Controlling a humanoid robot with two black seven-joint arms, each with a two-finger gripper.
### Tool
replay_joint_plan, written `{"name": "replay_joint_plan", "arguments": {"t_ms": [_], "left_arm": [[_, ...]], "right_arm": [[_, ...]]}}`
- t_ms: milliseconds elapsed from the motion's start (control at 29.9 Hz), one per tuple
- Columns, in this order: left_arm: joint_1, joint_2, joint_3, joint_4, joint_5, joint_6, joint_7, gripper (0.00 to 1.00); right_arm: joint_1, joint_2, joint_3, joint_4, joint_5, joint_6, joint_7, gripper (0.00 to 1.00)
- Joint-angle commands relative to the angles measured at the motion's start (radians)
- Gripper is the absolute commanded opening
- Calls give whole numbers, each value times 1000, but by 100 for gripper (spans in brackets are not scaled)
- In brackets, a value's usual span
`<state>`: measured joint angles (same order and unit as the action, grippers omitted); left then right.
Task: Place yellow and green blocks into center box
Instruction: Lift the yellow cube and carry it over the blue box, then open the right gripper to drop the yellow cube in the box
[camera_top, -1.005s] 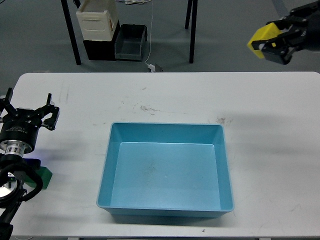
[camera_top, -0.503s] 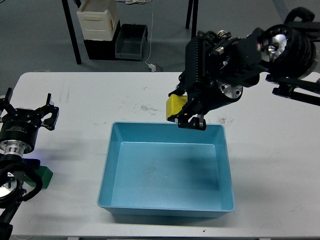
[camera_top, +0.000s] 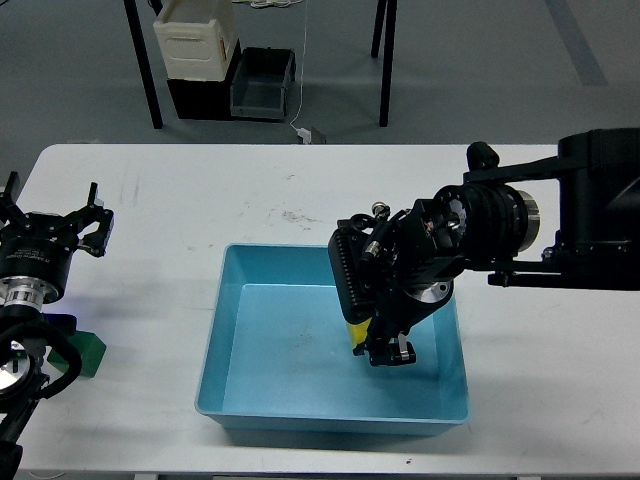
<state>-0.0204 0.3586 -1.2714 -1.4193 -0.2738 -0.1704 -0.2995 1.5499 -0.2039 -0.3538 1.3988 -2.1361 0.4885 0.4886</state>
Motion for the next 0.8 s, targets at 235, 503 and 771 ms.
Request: {"name": "replay_joint_plan", "arguments": {"t_ms": [235, 503, 771], "left_arm": [[-18, 26, 0, 28, 1, -12, 0, 100], [-32, 112, 1, 28, 47, -24, -15, 100], [-84, 215, 1, 26, 330, -12, -189, 100]], "right_arm": [[-86, 40, 6, -116, 19, 0, 0, 65], [-94, -15, 174, -119, 36, 0, 0, 97], [-135, -120, 612, -121, 39, 0, 0, 97]]}}
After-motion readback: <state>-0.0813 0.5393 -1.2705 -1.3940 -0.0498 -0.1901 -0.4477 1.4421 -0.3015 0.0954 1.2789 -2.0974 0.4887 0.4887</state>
